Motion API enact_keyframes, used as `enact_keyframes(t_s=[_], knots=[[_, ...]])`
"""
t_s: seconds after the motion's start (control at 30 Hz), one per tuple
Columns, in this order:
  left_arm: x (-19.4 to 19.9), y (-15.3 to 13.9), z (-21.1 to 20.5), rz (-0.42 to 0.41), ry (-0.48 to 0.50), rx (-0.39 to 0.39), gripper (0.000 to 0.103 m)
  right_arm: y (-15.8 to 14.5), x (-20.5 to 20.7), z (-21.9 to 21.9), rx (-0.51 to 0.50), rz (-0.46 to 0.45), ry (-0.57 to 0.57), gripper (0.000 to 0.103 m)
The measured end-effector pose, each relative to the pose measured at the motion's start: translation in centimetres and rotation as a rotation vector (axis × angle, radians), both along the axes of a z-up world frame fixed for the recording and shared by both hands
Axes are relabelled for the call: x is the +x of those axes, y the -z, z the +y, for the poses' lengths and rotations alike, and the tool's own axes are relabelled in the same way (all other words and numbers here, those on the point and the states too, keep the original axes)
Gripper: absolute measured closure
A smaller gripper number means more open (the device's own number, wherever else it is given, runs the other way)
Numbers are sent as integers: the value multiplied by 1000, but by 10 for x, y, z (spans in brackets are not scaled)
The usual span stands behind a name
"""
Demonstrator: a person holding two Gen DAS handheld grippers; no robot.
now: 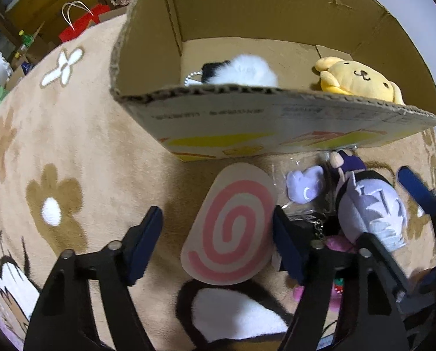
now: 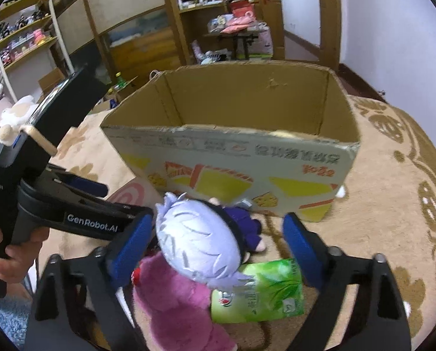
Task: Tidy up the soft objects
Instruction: 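Lower the left tool onto the pink swirl cushion while the right tool grasps the white-haired doll, then lift the pink swirl cushion with the left tool while the right tool lifts the white-haired doll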
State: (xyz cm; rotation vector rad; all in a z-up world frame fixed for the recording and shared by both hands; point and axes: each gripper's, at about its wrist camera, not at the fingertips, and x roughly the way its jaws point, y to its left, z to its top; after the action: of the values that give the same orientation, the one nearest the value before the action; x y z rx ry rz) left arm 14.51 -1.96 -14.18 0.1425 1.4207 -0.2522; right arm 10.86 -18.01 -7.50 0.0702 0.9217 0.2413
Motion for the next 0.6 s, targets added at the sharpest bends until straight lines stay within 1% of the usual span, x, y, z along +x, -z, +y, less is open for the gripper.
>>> enact_keyframes(t_s=[0.03, 0.17, 0.2, 0.23, 0.33, 0.37, 0.53, 0.6], knots=[[0, 1, 1, 5, -4, -10, 34, 2, 0, 1, 6, 11, -9, 21], [4, 5, 2, 26, -29, -46, 35, 10, 2, 6, 0, 48, -36, 32], [6, 7, 3, 32, -34, -56, 38, 11, 2, 7, -5, 53, -41, 38], [7, 8, 3, 44, -39, -76, 44, 13, 3, 9, -8, 66, -52, 40], [7, 12, 8, 66, -57, -114, 50, 13, 3, 13, -23, 62, -58, 42], [7, 11, 8, 60, -61, -117, 51, 13, 2, 13, -23, 61, -57, 42], [5, 8, 9, 30, -54, -119, 66, 8, -3, 7, -20, 49, -34, 43], [-1, 6, 9, 13, -55, -114, 69, 5, -6, 4, -20, 39, -20, 43]])
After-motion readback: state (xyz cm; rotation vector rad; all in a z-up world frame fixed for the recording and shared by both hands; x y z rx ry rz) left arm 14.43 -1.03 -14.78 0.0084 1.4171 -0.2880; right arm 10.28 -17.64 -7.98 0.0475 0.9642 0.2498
